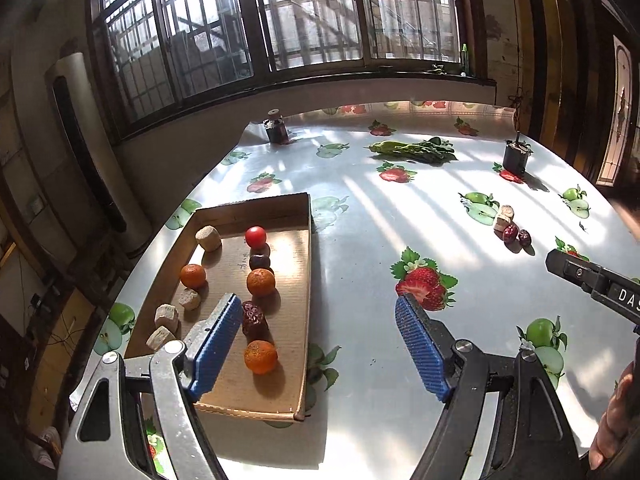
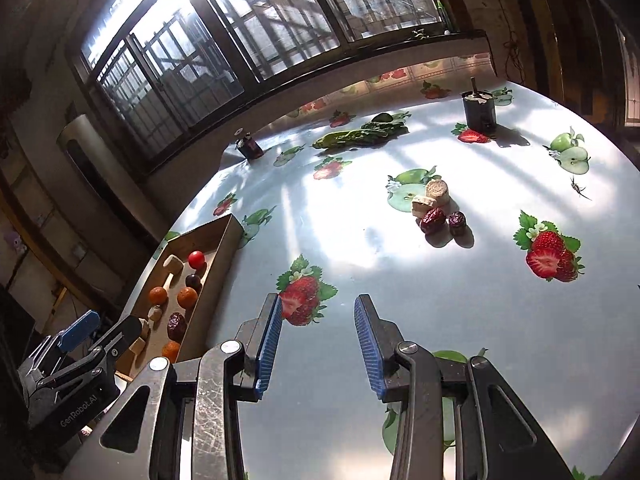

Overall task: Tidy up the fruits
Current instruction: 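Move both open tools back toward the last food items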

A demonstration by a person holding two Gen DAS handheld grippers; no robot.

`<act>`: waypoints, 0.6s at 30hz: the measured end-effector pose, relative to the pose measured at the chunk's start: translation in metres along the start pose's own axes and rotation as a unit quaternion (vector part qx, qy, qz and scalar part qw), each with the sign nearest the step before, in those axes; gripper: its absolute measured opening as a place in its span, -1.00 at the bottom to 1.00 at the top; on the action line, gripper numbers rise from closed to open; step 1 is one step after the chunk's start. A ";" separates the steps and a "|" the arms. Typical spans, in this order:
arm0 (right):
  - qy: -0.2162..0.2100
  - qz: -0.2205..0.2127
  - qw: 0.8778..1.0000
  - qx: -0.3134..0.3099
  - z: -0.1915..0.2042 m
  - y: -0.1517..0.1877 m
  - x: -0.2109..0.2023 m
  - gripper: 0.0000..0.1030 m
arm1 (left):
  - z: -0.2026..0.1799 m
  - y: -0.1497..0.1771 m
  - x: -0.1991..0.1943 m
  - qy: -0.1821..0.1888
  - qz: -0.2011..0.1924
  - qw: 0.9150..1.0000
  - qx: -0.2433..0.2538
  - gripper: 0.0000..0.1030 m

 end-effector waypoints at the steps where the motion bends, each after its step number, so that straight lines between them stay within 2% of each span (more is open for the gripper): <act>1: 0.012 -0.002 1.000 0.004 -0.011 -0.005 -0.001 -0.21 | -0.002 0.000 0.003 0.004 0.003 1.000 0.001 0.53; 8: 0.087 -0.014 0.996 0.016 -0.074 -0.045 -0.006 -0.21 | -0.014 -0.001 0.023 0.041 0.026 0.999 -0.008 0.53; 13: 0.102 0.003 0.995 0.011 -0.087 -0.065 0.016 -0.22 | -0.025 -0.009 0.033 0.063 0.031 0.998 -0.004 0.53; 18: 0.092 0.034 0.995 -0.001 -0.081 -0.079 0.062 -0.22 | -0.037 -0.026 0.044 0.079 0.027 0.996 0.002 0.53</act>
Point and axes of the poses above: each gripper's, at about its wrist camera, not at the fingertips, and x roughly the way its jaws point, z to its left, y to its underside, the point moved 2 cm from there along x, roughly the way its jaws point, and after that the axes turned 12 degrees about y, right-handed, at the moved point
